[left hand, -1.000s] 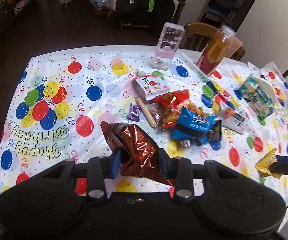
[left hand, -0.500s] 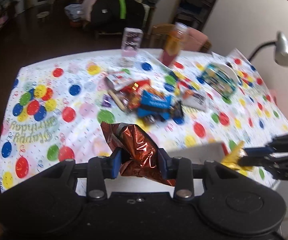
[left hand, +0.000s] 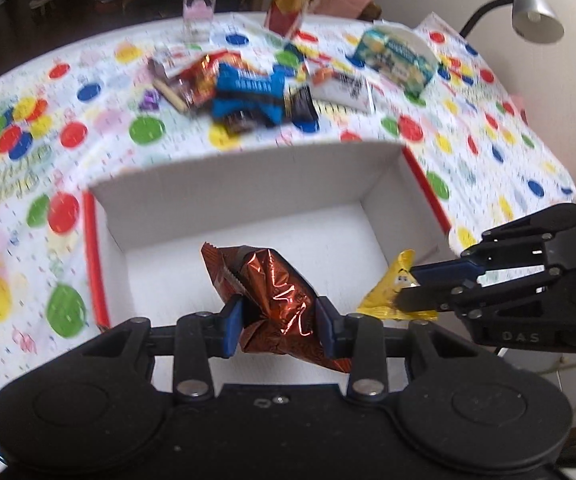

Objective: Organize snacks
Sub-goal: 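Carry the copper bag with the left tool while the right tool carries the yellow packet into the box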

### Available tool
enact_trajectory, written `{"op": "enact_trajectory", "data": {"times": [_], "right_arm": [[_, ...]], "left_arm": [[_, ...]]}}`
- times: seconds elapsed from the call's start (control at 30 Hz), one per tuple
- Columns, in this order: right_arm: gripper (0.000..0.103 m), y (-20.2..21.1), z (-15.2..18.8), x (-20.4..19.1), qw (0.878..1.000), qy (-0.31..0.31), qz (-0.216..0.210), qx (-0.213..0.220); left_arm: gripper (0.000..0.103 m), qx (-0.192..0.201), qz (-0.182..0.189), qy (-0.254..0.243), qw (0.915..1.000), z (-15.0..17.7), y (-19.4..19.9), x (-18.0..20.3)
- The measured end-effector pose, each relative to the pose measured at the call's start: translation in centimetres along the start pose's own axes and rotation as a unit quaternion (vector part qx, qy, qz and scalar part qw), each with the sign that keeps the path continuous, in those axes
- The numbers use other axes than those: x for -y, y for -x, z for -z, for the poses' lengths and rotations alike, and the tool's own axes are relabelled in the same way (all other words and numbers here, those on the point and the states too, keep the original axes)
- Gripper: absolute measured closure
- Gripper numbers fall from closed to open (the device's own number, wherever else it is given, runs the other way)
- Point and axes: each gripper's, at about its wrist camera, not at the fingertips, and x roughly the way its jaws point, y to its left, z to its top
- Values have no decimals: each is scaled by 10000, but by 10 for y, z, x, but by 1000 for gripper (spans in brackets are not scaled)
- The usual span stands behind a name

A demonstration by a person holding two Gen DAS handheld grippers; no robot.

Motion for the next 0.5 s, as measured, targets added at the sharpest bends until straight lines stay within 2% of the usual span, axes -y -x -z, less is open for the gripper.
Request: {"op": "enact_trajectory", "data": {"times": [0.2, 0.5], "right_arm": [[87, -22, 17, -5, 9997, -35, 54, -243], [87, -36, 31, -10, 9992, 0, 120, -382]], "left_arm": [[67, -191, -15, -66, 9998, 18, -19, 6], [66, -417, 30, -84, 9991, 31, -36, 10]]}}
